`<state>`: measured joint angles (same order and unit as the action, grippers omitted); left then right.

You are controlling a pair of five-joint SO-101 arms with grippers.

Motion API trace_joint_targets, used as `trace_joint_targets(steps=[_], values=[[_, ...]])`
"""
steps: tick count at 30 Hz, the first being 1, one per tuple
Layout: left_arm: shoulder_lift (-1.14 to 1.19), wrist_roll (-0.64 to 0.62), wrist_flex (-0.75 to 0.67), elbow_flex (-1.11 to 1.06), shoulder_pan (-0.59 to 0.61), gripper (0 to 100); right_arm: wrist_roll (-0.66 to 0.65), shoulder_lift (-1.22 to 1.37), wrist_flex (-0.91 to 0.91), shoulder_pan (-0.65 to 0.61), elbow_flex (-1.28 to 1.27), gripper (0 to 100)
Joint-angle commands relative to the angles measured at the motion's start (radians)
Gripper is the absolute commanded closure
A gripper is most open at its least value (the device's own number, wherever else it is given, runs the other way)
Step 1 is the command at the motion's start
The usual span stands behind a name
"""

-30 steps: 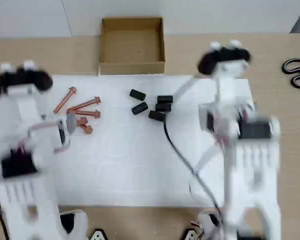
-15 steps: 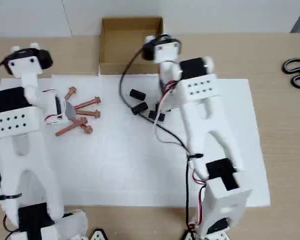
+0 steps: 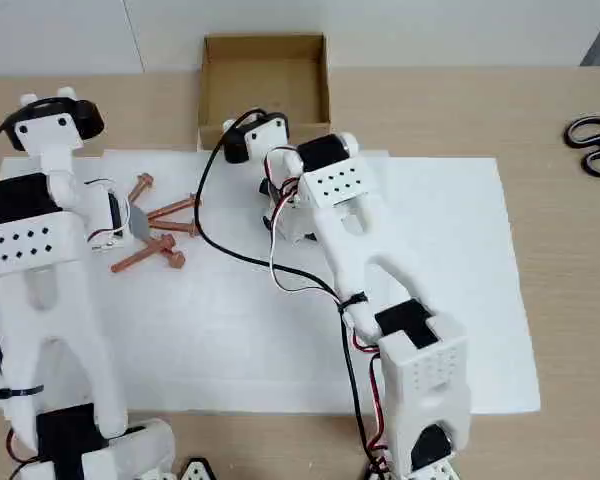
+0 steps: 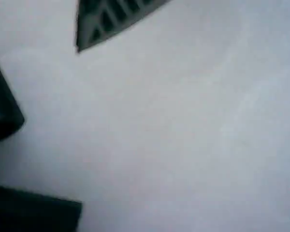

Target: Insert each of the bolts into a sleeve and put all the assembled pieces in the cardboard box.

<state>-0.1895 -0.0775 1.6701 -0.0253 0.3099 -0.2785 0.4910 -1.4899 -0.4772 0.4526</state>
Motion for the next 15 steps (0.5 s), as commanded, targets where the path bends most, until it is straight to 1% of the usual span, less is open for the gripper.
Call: trace_joint_targets(steps=[1, 6, 15], values=[[-0.003, -0.002, 0.005, 0.038, 0.003, 77, -0.018, 0.013, 0.016, -0.013, 0.037, 64.9], [-0.002, -0.003, 0.005, 0.038, 0.003, 77, -0.018, 0.073, 0.064, -0.013, 0.037, 72.5], [-0.002, -0.005, 0.005, 0.038, 0.003, 77, -0.032, 0.148, 0.107, 0.001, 0.037, 72.6]])
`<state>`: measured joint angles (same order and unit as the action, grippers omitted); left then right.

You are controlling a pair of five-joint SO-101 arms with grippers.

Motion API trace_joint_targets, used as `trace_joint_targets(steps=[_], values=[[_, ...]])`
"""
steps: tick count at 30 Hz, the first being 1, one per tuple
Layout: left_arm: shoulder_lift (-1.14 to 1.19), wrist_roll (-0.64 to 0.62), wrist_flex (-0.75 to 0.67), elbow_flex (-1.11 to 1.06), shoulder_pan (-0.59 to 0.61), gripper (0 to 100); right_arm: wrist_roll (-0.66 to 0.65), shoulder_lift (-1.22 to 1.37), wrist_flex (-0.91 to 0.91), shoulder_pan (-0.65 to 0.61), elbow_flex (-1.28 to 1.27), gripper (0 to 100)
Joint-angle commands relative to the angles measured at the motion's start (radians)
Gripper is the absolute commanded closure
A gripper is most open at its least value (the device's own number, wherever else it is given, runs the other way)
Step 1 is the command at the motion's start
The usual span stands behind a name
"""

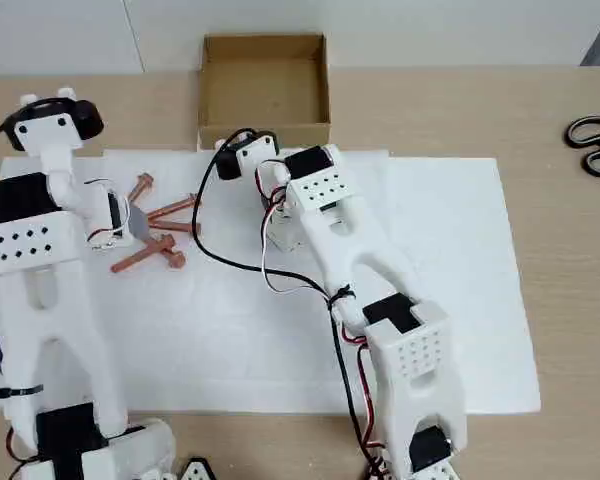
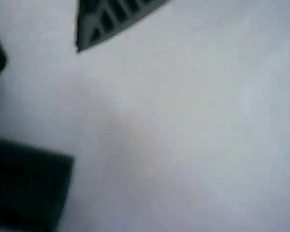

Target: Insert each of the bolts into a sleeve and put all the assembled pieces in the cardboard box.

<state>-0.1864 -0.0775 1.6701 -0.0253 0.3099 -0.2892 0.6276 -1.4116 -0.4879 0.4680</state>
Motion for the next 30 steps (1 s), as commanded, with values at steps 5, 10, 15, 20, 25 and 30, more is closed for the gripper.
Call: trace_joint_targets(steps=[5, 10, 15, 20, 25, 30], values=[[-0.005, -0.005, 0.005, 0.038, 0.003, 77, -0.044, 0.045, 0.054, 0.013, 0.021, 72.6], [-0.005, -0.005, 0.005, 0.038, 0.003, 77, -0.043, 0.093, 0.081, 0.013, 0.026, 72.6], [-0.005, -0.005, 0.005, 0.038, 0.003, 77, -0.038, 0.124, 0.081, 0.012, 0.026, 72.8], [-0.005, -0.005, 0.005, 0.038, 0.003, 77, -0.035, 0.125, 0.047, 0.007, 0.026, 72.9], [-0.005, -0.005, 0.005, 0.038, 0.003, 77, -0.035, 0.124, 0.027, 0.007, 0.026, 72.9], [-0.005, -0.005, 0.005, 0.038, 0.003, 77, -0.034, 0.124, -0.015, 0.008, 0.049, 72.9]])
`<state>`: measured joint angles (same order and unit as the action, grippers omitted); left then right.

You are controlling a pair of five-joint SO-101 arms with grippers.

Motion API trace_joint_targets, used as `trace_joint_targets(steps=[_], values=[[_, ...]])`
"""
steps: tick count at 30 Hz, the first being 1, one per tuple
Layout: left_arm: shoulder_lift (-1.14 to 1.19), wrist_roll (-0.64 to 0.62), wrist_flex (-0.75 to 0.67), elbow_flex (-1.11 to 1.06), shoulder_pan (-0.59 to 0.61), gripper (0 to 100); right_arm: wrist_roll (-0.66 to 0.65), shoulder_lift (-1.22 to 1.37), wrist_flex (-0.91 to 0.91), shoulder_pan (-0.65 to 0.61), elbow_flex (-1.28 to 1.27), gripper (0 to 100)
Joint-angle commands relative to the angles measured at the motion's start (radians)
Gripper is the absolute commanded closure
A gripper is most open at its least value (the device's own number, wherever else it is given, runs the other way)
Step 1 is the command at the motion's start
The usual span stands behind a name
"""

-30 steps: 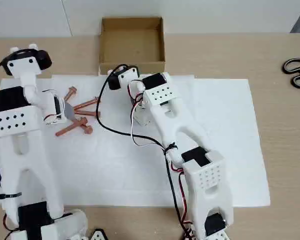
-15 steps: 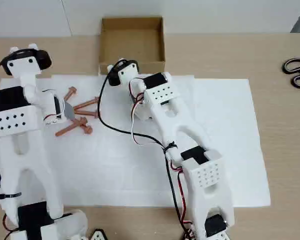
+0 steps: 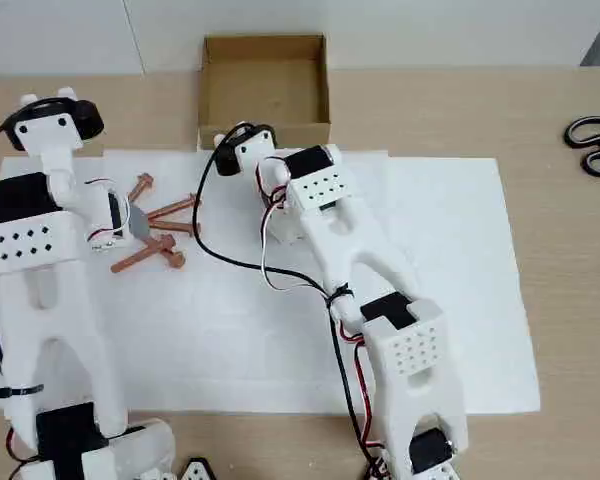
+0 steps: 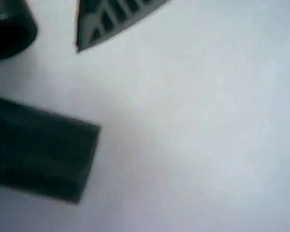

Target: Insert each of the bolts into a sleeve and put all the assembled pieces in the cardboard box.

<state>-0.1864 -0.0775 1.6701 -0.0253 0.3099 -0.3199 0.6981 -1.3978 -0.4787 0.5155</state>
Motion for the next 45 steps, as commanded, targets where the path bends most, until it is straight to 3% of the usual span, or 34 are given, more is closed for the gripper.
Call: trace_joint_targets(steps=[1, 24, 34, 42, 45], values=[[-0.005, -0.005, 0.005, 0.038, 0.003, 77, -0.003, 0.059, -0.027, 0.001, 0.005, 72.9], [-0.006, -0.005, 0.0, 0.038, 0.003, 77, 0.038, 0.035, -0.111, -0.039, 0.029, 72.9], [-0.006, -0.005, 0.0, 0.038, 0.003, 77, 0.035, 0.044, -0.067, -0.039, 0.029, 73.3], [-0.006, -0.005, 0.003, 0.038, 0.003, 77, 0.037, 0.101, -0.051, -0.039, 0.032, 99.1], [-0.006, -0.005, 0.003, 0.038, 0.003, 77, 0.037, 0.097, -0.087, -0.035, 0.044, 98.5]])
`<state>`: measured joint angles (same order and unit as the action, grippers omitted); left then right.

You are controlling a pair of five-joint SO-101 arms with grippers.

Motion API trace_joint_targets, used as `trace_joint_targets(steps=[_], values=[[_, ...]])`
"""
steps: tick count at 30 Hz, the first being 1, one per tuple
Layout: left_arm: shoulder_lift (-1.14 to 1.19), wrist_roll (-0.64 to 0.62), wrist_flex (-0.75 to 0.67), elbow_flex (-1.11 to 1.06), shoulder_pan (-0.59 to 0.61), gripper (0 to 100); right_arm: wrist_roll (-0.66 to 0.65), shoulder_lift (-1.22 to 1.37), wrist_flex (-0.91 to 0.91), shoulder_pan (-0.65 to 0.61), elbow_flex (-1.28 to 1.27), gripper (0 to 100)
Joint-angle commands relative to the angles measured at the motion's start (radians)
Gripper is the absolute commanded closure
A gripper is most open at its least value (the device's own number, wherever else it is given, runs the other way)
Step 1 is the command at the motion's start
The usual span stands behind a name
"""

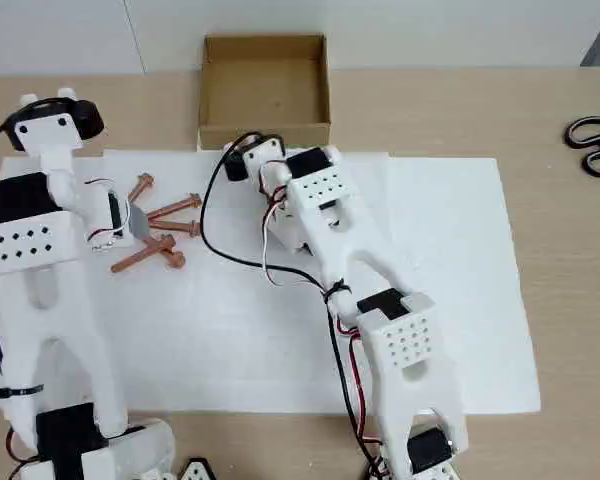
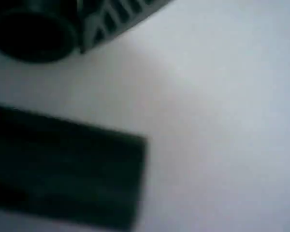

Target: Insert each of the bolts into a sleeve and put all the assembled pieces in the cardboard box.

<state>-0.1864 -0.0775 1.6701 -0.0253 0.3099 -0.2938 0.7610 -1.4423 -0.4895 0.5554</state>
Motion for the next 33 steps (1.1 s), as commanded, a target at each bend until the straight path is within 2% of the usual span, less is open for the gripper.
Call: trace_joint_targets(steps=[1, 7, 16, 21, 25, 30, 33], values=[[-0.006, -0.005, 0.003, 0.038, 0.003, 77, 0.011, 0.028, -0.064, -0.024, 0.017, 98.9], [-0.011, -0.005, 0.003, 0.038, 0.003, 77, 0.011, -0.073, -0.217, -0.024, 0.11, 99.5], [-0.011, 0.0, 0.009, 0.038, 0.002, 77, 0.123, -0.222, -0.24, 0.019, 0.106, 99.5], [-0.006, 0.002, 0.028, 0.038, 0.002, 77, 0.212, -0.226, -0.239, 0.048, -0.041, 99.5], [-0.005, 0.002, 0.031, 0.038, 0.0, 77, 0.23, -0.219, -0.223, 0.076, -0.15, 99.2], [-0.005, 0.002, 0.031, 0.038, -0.003, 77, 0.224, -0.217, -0.209, 0.09, -0.199, 88.3], [-0.005, 0.002, 0.031, 0.038, -0.003, 77, 0.222, -0.214, -0.206, 0.088, -0.206, 88.1]])
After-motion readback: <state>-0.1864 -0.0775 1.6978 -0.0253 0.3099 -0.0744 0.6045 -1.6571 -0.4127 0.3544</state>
